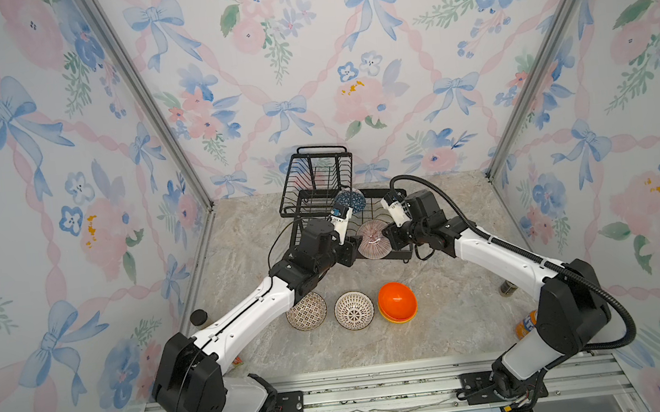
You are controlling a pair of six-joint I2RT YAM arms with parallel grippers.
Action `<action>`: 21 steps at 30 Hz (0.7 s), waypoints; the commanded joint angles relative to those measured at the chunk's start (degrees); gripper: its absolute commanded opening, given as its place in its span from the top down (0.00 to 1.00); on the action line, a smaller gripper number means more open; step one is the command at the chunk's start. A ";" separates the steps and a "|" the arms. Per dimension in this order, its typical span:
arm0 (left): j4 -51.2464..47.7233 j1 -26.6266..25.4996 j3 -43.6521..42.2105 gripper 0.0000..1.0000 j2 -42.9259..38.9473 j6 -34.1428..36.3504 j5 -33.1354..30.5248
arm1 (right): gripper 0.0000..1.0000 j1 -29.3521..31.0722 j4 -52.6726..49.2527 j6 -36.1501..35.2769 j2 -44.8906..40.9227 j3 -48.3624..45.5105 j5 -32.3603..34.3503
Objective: Load the bowls into the dish rack
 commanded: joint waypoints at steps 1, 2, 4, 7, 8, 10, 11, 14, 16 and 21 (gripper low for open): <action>-2.43 1.04 -0.72 0.27 -1.51 0.22 1.31 | 1.00 0.78 5.19 -6.51 -1.94 1.18 7.20; -2.71 1.29 -0.87 0.19 -1.60 0.13 1.46 | 1.00 1.15 6.47 -8.52 -2.21 0.73 9.34; -3.41 1.67 -1.18 0.09 -1.94 0.04 1.62 | 1.00 1.91 8.44 -12.23 -2.57 0.24 12.91; -3.68 2.20 -1.97 0.02 -2.72 0.02 1.52 | 1.00 2.77 11.52 -17.57 -2.67 -0.41 16.83; -3.91 2.36 -2.16 0.02 -2.90 0.04 1.48 | 1.00 3.03 13.11 -19.64 -2.75 -0.96 17.90; -4.23 2.85 -2.56 0.02 -3.50 0.17 1.18 | 1.00 3.64 17.09 -23.61 -2.76 -2.28 19.85; -4.41 3.03 -2.77 0.02 -3.86 0.22 0.93 | 1.00 3.90 19.97 -26.04 -2.85 -3.41 20.48; -5.73 3.59 -3.04 0.02 -4.76 0.28 0.61 | 1.00 4.62 27.98 -32.65 -2.39 -6.33 21.31; -6.17 3.93 -3.79 0.02 -5.65 0.54 0.55 | 1.00 5.14 31.82 -36.44 -1.34 -7.28 22.54; -8.47 4.62 -5.21 0.02 -7.78 1.36 -2.63 | 1.00 7.27 46.02 -47.74 1.92 -12.27 25.50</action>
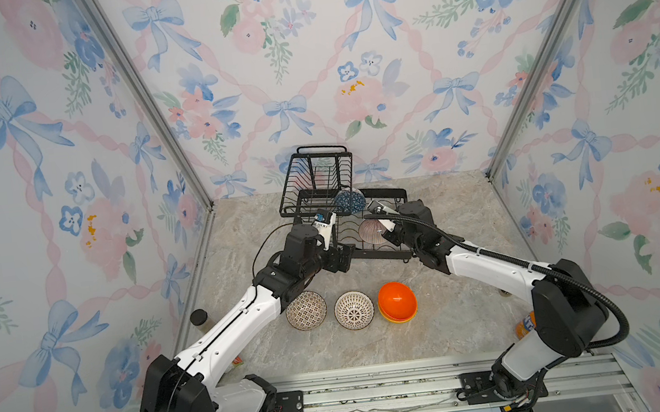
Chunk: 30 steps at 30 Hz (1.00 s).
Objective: Load the bowls into the dish rack
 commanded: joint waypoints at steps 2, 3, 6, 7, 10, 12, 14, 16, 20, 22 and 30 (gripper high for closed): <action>-2.61 1.20 -1.69 0.02 -2.41 1.01 -2.84 | 1.00 2.10 18.57 -11.29 3.00 -2.28 3.92; -2.54 1.72 -1.95 0.02 -2.94 0.77 -2.76 | 1.00 2.44 18.96 -12.64 3.05 -2.14 4.16; -2.56 2.75 -2.31 0.02 -3.97 0.46 -2.66 | 1.00 3.19 20.87 -15.58 5.56 -1.99 4.48; -2.64 3.01 -2.32 0.02 -4.19 0.46 -2.58 | 1.00 3.29 21.54 -16.43 5.91 -1.87 4.47; -2.62 3.52 -2.31 0.02 -4.45 0.61 -2.50 | 1.00 3.60 21.94 -17.85 6.51 -1.38 4.47; -2.54 3.78 -1.93 0.02 -4.15 1.02 -1.95 | 1.00 3.65 21.57 -18.50 6.71 -0.67 4.76; -2.50 4.03 -1.28 0.02 -3.62 1.08 -1.38 | 1.00 3.76 19.83 -18.40 6.60 0.14 5.00; -2.66 4.57 -0.59 0.02 -3.01 0.75 -0.62 | 1.00 3.91 17.86 -17.70 6.19 1.06 5.07; -5.38 6.54 1.25 0.02 -1.51 -1.49 1.03 | 1.00 4.34 16.29 -16.98 5.61 1.28 6.55; -5.97 6.68 1.45 0.02 -1.30 -1.64 0.56 | 1.00 4.67 17.45 -16.95 5.38 0.29 7.24; -5.36 6.64 -0.91 0.02 -1.46 -2.16 -1.88 | 1.00 4.70 29.64 -22.31 8.56 -4.69 8.29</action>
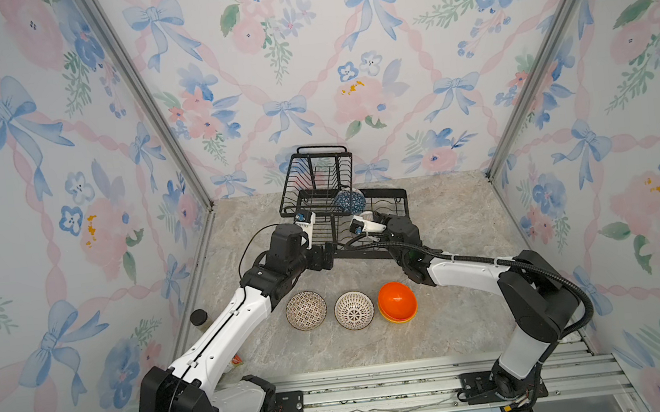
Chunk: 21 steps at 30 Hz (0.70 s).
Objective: Load the bowls into the dish rack
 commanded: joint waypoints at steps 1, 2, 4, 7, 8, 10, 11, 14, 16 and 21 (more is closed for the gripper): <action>-0.57 -0.02 -1.03 0.02 -0.50 -1.02 -1.51 | 1.00 0.49 9.08 -2.13 1.61 -0.24 0.92; -0.54 0.08 -1.31 0.02 -0.88 -1.04 -1.59 | 1.00 0.53 9.77 -2.24 2.12 -0.20 0.54; -0.54 0.11 -1.53 0.02 -1.56 -1.06 -1.53 | 1.00 0.57 11.60 -2.28 3.16 0.15 0.14; -0.75 0.11 -1.59 0.02 -2.77 -1.11 -0.35 | 1.00 0.51 12.82 -3.35 5.36 1.68 0.30; -0.96 0.11 -1.72 0.02 -3.34 -1.22 0.15 | 1.00 0.46 13.41 -3.93 6.17 2.06 0.46; -1.01 0.15 -2.28 0.02 -4.11 -1.26 0.74 | 1.00 0.50 14.87 -5.27 7.71 2.59 0.49; -0.98 0.17 -2.58 0.02 -4.33 -1.15 1.01 | 1.00 0.35 16.06 -6.01 8.71 2.97 0.63; -0.96 0.29 -3.41 0.02 -4.06 -1.26 1.95 | 1.00 -0.18 18.68 -8.87 12.15 4.97 1.34; -0.91 0.29 -3.93 0.02 -3.61 -1.63 2.59 | 1.00 -0.52 20.25 -10.22 13.70 6.13 1.79; -1.00 0.29 -4.99 0.02 -4.45 -2.18 2.47 | 1.00 -1.43 19.47 -10.48 15.31 8.40 0.83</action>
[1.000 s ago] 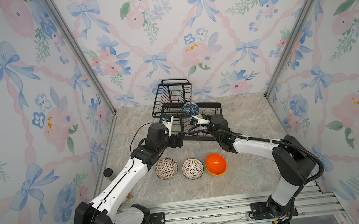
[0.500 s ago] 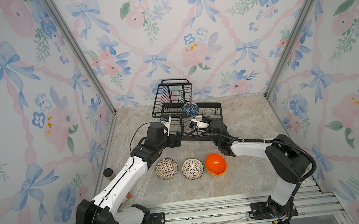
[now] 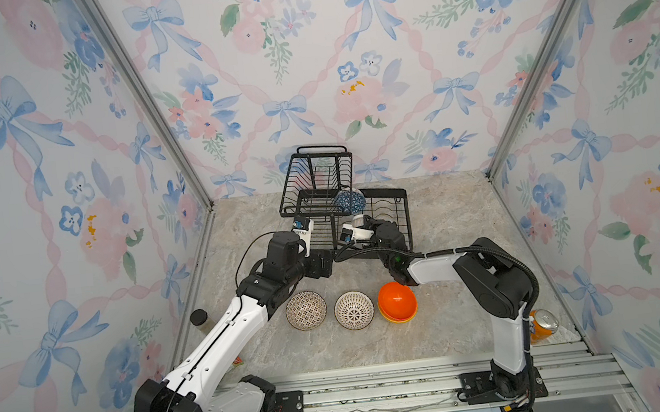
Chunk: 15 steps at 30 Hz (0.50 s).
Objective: Load the bowls into the dish rack
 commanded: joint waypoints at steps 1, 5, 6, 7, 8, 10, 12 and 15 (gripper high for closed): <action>-0.08 0.27 -0.87 0.02 -1.14 -1.09 0.90 | 1.00 -0.73 6.61 -1.17 0.38 3.97 0.47; -0.36 0.27 -0.72 0.02 -2.72 -1.33 1.33 | 1.00 -1.17 6.65 -1.95 2.26 7.09 0.53; -0.64 0.25 -0.62 0.02 -2.88 -1.52 1.50 | 1.00 -1.26 6.17 -2.12 2.78 8.15 0.55; -0.84 0.24 -0.54 0.02 -3.03 -1.70 1.58 | 1.00 -1.34 5.89 -2.09 3.37 9.02 0.55; -1.26 0.27 -0.45 0.02 -3.11 -1.86 1.69 | 1.00 -1.55 5.79 -2.21 3.95 9.97 0.47; -1.88 0.22 -0.44 0.02 -3.53 -2.03 1.77 | 1.00 -1.65 5.60 -2.81 5.25 11.76 0.47; -2.57 0.18 -0.51 0.02 -4.31 -2.12 1.44 | 1.00 -2.08 5.99 -3.21 6.78 13.52 0.22; -2.85 0.13 -1.18 0.02 -5.97 -2.06 1.03 | 1.00 -2.46 6.81 -4.10 9.12 15.78 -0.38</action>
